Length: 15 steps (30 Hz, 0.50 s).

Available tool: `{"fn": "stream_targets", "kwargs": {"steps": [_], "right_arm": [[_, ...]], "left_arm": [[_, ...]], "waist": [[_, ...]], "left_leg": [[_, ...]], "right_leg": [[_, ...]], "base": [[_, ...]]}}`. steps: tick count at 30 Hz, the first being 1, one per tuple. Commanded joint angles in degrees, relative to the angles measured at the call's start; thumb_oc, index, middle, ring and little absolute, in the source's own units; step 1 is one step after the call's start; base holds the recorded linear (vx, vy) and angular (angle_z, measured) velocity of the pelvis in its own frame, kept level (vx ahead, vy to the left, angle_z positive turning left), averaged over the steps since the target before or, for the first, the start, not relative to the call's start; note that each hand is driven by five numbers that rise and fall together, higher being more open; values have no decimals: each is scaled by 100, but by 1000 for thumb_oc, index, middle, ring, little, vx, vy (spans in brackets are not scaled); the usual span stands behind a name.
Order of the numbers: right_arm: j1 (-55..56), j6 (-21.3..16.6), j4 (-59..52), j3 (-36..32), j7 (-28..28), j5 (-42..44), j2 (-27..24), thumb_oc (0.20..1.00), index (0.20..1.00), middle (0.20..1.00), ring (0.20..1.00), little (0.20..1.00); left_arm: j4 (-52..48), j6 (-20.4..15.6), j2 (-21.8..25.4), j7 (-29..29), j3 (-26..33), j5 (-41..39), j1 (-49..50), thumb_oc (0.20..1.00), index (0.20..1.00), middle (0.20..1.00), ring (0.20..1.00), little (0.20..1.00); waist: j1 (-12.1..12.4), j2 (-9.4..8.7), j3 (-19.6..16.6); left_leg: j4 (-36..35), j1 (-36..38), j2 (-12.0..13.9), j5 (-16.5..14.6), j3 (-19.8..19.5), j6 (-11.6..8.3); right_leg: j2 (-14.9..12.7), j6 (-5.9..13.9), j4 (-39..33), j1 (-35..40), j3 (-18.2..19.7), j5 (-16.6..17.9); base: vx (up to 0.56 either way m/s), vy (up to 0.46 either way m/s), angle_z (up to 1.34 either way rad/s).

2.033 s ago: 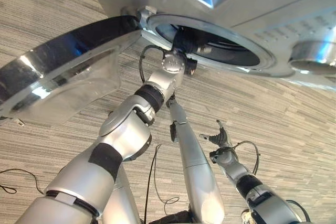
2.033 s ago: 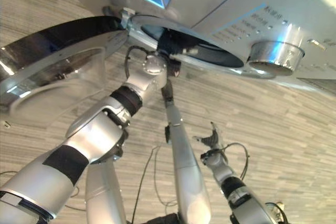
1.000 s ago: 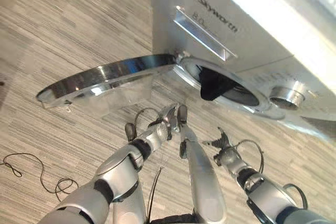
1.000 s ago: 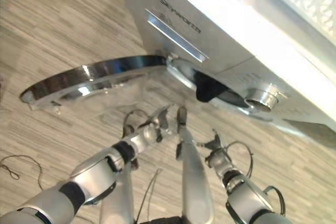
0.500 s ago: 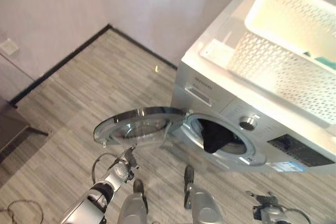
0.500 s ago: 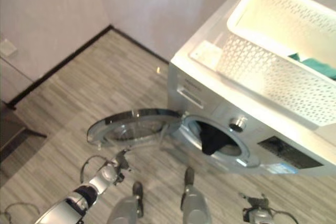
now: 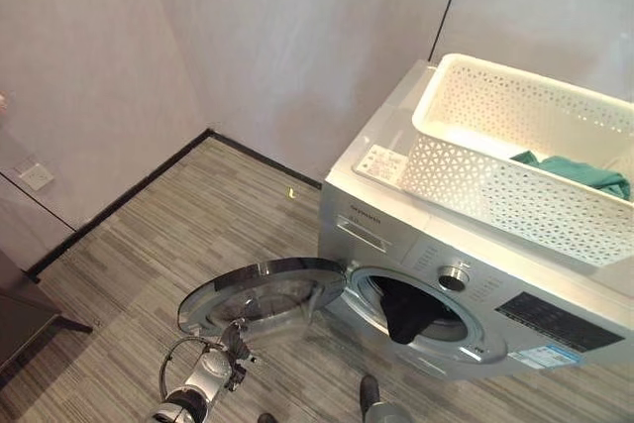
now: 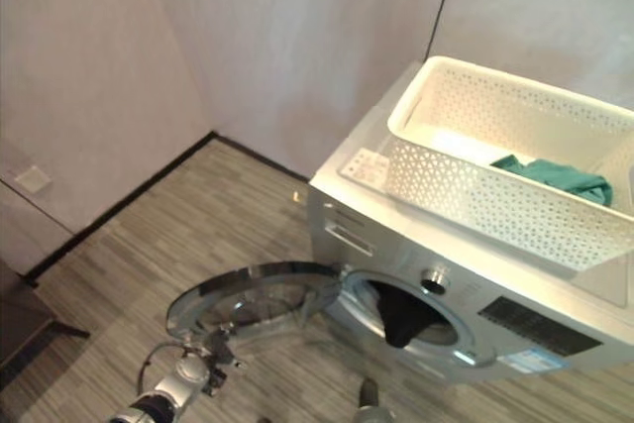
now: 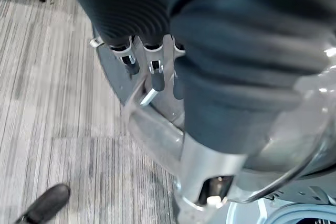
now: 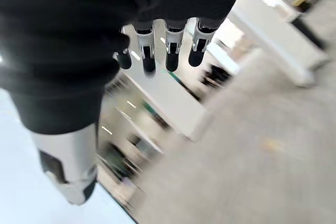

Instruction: Grab the laundry basket,head to the washer,open it,put in the laundry and shut it.

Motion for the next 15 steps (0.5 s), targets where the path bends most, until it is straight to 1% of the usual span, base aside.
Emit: {"fn": "stream_targets", "kwargs": {"steps": [1, 2, 3, 4, 5, 6, 7, 8, 10, 11, 12, 13, 15], "right_arm": [[-210, -354, -87, -87, -49, 93, -710, 1000, 1000, 1000, 1000, 1000], [-276, -373, -179, -75, -15, 61, -962, 1000, 1000, 1000, 1000, 1000], [-771, -426, 16, -234, 295, 360, -2620, 1000, 1000, 1000, 1000, 1000], [1463, -261, -3165, -1411, -3, -757, -438, 1000, 1000, 1000, 1000, 1000], [1709, -253, -3224, -1665, 11, -751, -384, 1000, 1000, 1000, 1000, 1000], [2254, -242, -4187, -1846, 149, -983, 555, 1000, 1000, 1000, 1000, 1000], [2468, -211, -4751, -1726, 233, -1422, 960, 1000, 1000, 1000, 1000, 1000], [2466, -258, -5346, -1421, 495, -1837, 1044, 1000, 1000, 1000, 1000, 1000], [2457, -240, -5370, -1418, 509, -1854, 1059, 1000, 1000, 1000, 1000, 1000], [2369, -219, -5344, -1210, 958, -1551, 903, 1000, 1000, 1000, 1000, 1000], [2324, -179, -5290, -1010, 1205, -1386, 856, 1000, 1000, 1000, 1000, 1000], [2167, -146, -5196, -711, 1549, -1159, 666, 1000, 1000, 1000, 1000, 1000], [2097, -55, -5192, -439, 2027, -869, 456, 1000, 1000, 1000, 1000, 1000]], "left_arm": [[403, -140, 26, 11, -162, 67, -373, 1000, 1000, 1000, 1000, 1000], [438, -153, 36, 9, -127, 54, -322, 1000, 1000, 1000, 1000, 1000], [629, -172, 192, -47, -381, 76, -371, 1000, 1000, 1000, 1000, 1000], [254, -74, 77, -54, 491, -33, 246, 1000, 1000, 1000, 1000, 1000], [253, -73, 84, -54, 430, -34, 216, 1000, 1000, 1000, 1000, 1000], [209, -48, -4, -119, 530, -95, 261, 1000, 1000, 1000, 1000, 1000], [263, -23, -43, -102, 588, -123, 253, 1000, 1000, 1000, 1000, 1000], [262, -14, -104, -109, 512, -99, 181, 1000, 1000, 1000, 1000, 1000], [265, -14, -100, -109, 518, -99, 181, 1000, 1000, 1000, 1000, 1000], [200, -16, -132, -238, 379, -188, 111, 1000, 1000, 1000, 1000, 1000], [137, -2, -143, -340, 307, -237, 96, 1000, 1000, 1000, 1000, 1000], [76, 34, -102, -416, 286, -287, 104, 1000, 1000, 1000, 1000, 1000], [-41, 59, -57, -553, 288, -380, 135, 1000, 1000, 1000, 1000, 1000]], "waist": [[127, -126, -141], [129, -160, -182], [300, -376, -232], [-250, -198, -294], [-192, -223, -300], [-152, -150, -299], [-113, -107, -322], [-42, -113, -319], [-52, -117, -319], [-7, -183, -295], [27, -206, -273], [41, -259, -258], [50, -331, -243]], "left_leg": [[275, -255, 198, -257, 71, 22], [258, -240, 212, -252, 86, 9], [237, -219, 231, -269, 72, -33], [242, -138, 279, -329, 192, -22], [234, -181, 255, -278, 187, -15], [225, -160, 263, -294, 234, 9], [226, -148, 255, -317, 241, 37], [250, -157, 244, -347, 204, 65], [258, -162, 244, -352, 199, 65], [289, -185, 262, -353, 164, 66], [302, -196, 271, -352, 154, 61], [323, -207, 283, -351, 148, 54], [321, -211, 302, -344, 141, 40]], "right_leg": [[-164, 310, 691, -250, -12, -614], [-158, 311, 672, -236, -21, -612], [-152, 308, 641, -198, -46, -624], [-103, 317, 697, -220, 64, -632], [-124, 314, 677, -254, 65, -590], [-114, 308, 692, -268, 104, -608], [-107, 297, 708, -275, 126, -637], [-93, 266, 728, -263, 133, -683], [-94, 266, 733, -264, 129, -689], [-82, 241, 776, -278, 113, -705], [-77, 239, 785, -287, 101, -709], [-64, 233, 792, -289, 93, -714], [-49, 229, 763, -276, 80, -713]], "base": [[35, -12, 1], [89, -27, 4], [72, -7, 4], [35, 2, 2], [-5, 36, 7], [13, 30, 19], [44, 29, 8], [30, 10, -22], [2, -9, -50], [-13, -27, -16], [-17, -39, 19], [-13, -40, 24], [7, -39, 10]]}}
